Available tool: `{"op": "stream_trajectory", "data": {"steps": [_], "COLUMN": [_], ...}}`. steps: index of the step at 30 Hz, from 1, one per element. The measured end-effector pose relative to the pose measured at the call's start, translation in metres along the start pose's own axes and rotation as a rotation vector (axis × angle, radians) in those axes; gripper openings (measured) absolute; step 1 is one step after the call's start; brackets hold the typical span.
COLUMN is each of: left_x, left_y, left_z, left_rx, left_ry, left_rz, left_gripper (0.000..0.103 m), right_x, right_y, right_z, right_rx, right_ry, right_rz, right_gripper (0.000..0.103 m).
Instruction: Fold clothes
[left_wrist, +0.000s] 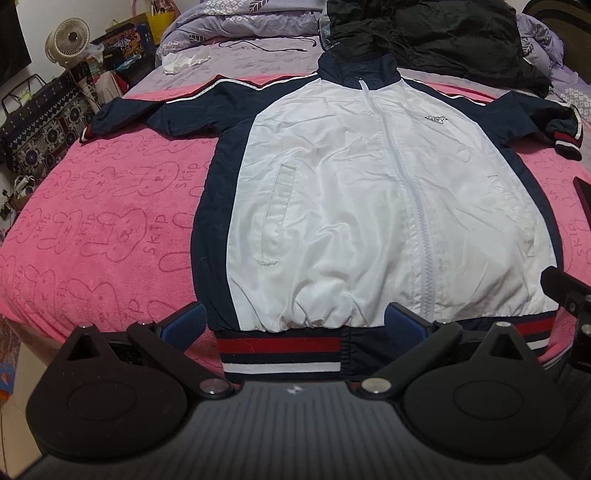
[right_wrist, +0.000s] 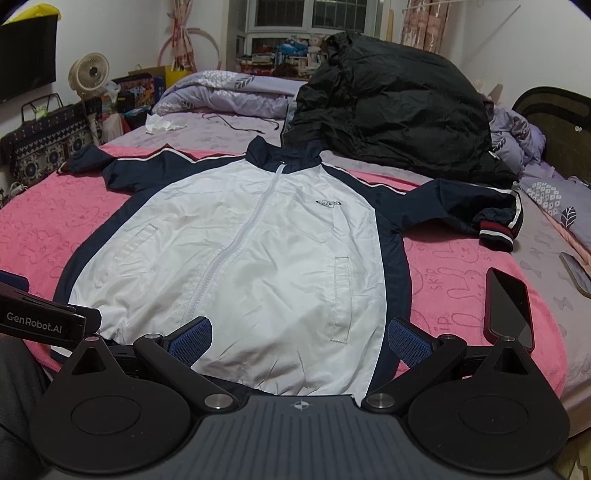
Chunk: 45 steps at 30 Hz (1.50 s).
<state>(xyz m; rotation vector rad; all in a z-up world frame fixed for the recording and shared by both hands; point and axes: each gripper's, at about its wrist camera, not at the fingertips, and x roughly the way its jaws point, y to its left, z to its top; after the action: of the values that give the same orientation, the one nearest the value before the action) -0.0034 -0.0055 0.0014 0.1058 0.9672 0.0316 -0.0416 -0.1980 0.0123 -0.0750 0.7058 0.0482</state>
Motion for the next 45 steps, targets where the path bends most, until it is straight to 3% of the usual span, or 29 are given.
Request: {"op": "stream_trajectory", "data": {"steps": [45], "left_x": [0.0017], "left_y": [-0.0014], "left_z": [-0.0027], "left_rx": [0.004], "left_ry": [0.014], "left_rz": [0.012], "left_gripper": [0.103], "right_x": [0.0028], "right_y": [0.004], "right_z": [-0.0023], "right_rx": [-0.037], "right_ry": [0.011], "right_rz": [-0.018], "right_gripper": [0.103]}}
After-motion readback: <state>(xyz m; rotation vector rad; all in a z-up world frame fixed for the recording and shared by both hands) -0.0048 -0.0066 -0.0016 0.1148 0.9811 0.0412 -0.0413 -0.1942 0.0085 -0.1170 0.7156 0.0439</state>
